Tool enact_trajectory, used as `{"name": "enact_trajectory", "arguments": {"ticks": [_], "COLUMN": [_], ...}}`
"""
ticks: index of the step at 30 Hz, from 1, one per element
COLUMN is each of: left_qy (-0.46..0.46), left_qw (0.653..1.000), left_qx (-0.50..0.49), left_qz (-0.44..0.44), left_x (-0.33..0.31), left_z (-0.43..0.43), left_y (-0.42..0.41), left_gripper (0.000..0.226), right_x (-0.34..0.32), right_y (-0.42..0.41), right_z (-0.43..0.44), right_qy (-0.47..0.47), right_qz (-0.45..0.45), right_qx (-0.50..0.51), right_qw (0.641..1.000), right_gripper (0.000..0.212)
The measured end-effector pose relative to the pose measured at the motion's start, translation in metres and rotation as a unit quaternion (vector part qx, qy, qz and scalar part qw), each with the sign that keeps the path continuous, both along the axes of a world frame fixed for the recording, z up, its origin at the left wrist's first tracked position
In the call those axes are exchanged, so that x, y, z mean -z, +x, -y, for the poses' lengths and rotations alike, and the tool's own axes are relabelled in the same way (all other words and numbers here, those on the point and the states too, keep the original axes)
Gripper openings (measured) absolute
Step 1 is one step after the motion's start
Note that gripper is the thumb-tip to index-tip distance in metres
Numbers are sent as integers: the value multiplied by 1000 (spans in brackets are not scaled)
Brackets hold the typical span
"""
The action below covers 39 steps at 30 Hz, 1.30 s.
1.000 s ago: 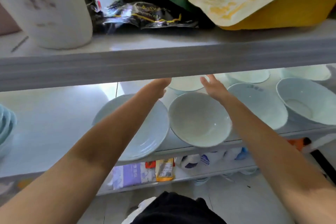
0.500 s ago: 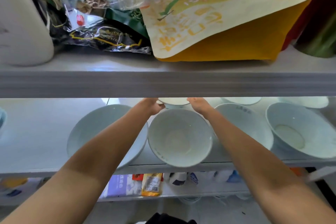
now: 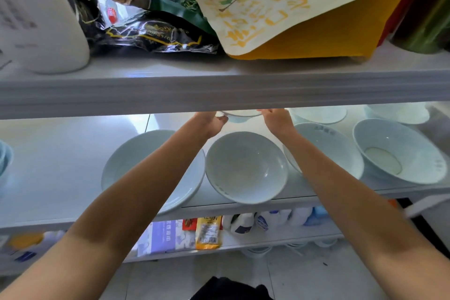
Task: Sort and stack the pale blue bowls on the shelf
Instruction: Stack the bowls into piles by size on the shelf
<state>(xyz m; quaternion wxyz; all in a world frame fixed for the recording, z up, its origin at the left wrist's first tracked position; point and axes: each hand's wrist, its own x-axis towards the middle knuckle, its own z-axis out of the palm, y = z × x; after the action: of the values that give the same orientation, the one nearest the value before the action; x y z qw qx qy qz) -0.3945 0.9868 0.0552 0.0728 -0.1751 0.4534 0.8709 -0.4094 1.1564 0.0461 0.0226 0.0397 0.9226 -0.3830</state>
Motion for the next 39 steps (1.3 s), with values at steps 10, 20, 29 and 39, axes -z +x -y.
{"name": "enact_trajectory", "arguments": {"ticks": [10,20,29,39], "left_qy": [69,17,19,-347], "left_qw": [997,996,995,914], "left_qx": [38,86,87,209], "left_qz": [20,13,45,33], "left_x": [-28,-12,1,17], "left_z": [-23,-21,-14,-15], "left_y": [93,153,184,192], "left_gripper": [21,17,36,49], "right_x": [-20,4,21,36], "right_y": [83,145,168,176], "right_z": [-15,-21,-15,-41], "right_qy": [-39,-34,-10,106], "right_qz": [-103,-84,-57,-59], "right_qx": [44,83,49,32], "right_qw": [993,992,997,992], "right_gripper": [36,31,32,28]}}
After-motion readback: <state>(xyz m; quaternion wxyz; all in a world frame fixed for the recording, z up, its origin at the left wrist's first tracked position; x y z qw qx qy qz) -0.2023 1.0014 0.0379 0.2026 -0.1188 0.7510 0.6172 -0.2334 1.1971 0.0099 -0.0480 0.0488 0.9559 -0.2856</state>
